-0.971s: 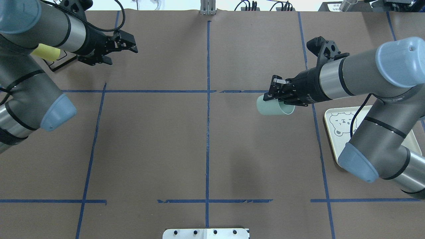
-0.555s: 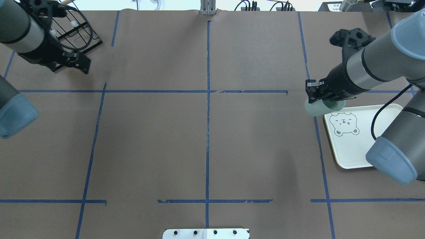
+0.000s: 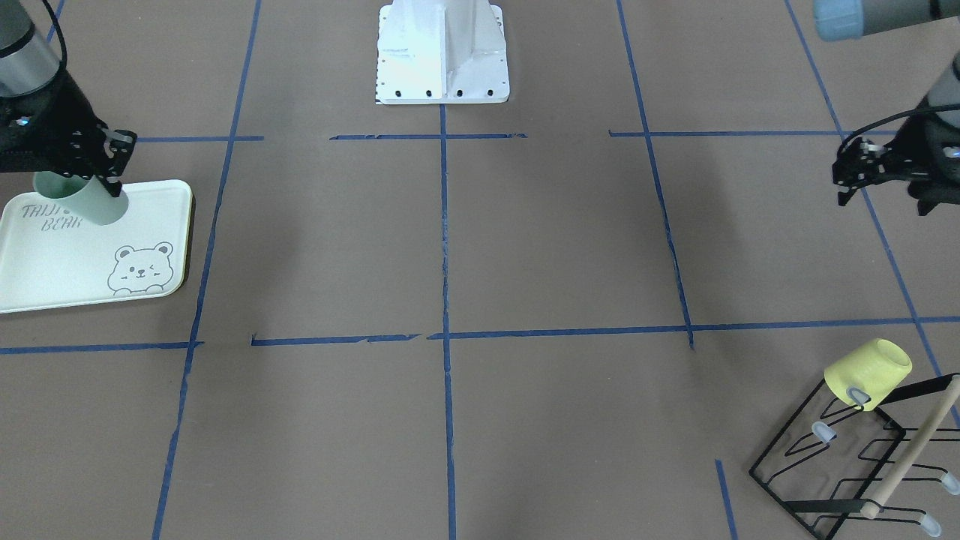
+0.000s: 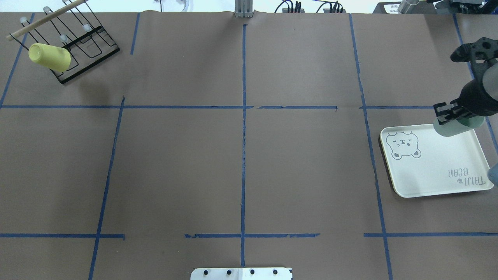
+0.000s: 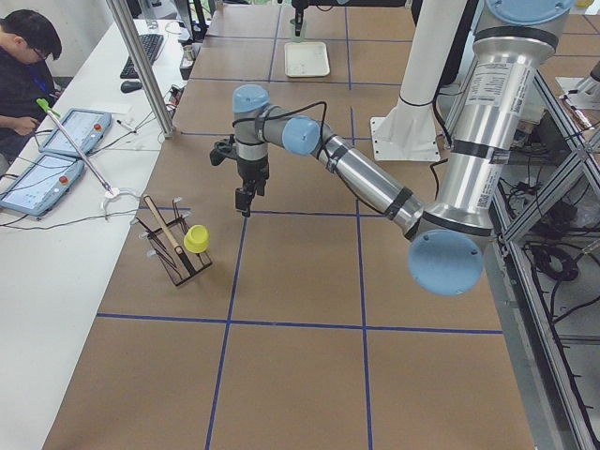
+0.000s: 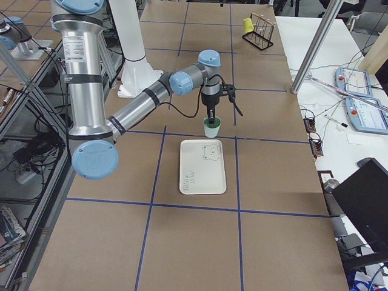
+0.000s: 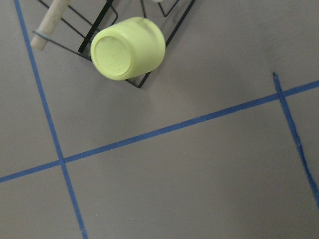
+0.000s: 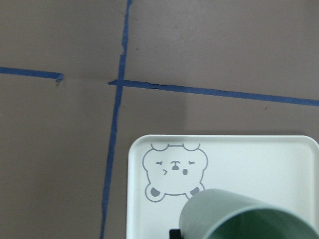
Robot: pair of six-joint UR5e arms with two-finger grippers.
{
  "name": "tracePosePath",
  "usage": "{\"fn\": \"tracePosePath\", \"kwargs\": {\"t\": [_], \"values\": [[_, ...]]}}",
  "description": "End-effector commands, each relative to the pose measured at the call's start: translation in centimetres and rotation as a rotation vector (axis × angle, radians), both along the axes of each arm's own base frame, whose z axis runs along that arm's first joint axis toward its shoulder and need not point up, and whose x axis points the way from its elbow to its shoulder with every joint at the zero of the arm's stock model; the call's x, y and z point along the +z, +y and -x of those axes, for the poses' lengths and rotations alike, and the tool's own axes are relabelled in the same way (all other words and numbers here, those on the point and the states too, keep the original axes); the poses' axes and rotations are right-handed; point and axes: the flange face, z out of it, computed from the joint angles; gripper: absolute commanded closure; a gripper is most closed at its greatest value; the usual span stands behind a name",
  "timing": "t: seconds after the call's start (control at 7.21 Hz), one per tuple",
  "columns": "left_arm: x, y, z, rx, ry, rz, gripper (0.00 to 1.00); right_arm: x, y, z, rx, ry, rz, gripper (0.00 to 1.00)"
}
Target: Left arm grabs green cup and hands to right arm on tray
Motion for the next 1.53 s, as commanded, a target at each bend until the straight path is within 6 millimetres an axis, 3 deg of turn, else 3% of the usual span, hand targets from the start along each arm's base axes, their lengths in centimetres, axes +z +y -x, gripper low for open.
{"fn": "tracePosePath", "kwargs": {"t": [0.0, 0.14, 0.28, 0.55, 1.11, 1.25, 1.39], "values": [[7.4, 4.8, 6.2, -0.076, 0.031, 0.133, 0.0, 6.5, 1.4, -4.5, -0.035, -0.018, -0.019, 0.99], [10.1, 8.0, 8.9, -0.108, 0.029, 0.169, 0.0, 9.9, 1.8, -5.1, -0.027, -0.042, -0.041, 0.99], [12.7, 10.8, 10.2, -0.053, 0.036, 0.134, 0.0, 11.5, 1.9, -5.1, -0.024, -0.051, -0.053, 0.98], [12.0, 11.1, 10.6, -0.08, 0.139, 0.138, 0.0, 12.7, 1.1, -4.3, 0.023, -0.052, -0.002, 0.97], [11.4, 10.7, 10.6, -0.113, 0.141, 0.155, 0.0, 16.0, 2.2, 3.6, 0.074, -0.067, -0.004, 0.97], [11.4, 10.6, 10.6, -0.113, 0.141, 0.152, 0.0, 15.7, 2.1, 4.5, 0.071, -0.074, -0.007, 0.78], [11.3, 10.5, 10.6, -0.114, 0.141, 0.152, 0.0, 15.6, 1.9, 5.1, 0.065, -0.073, -0.013, 0.01]]}}
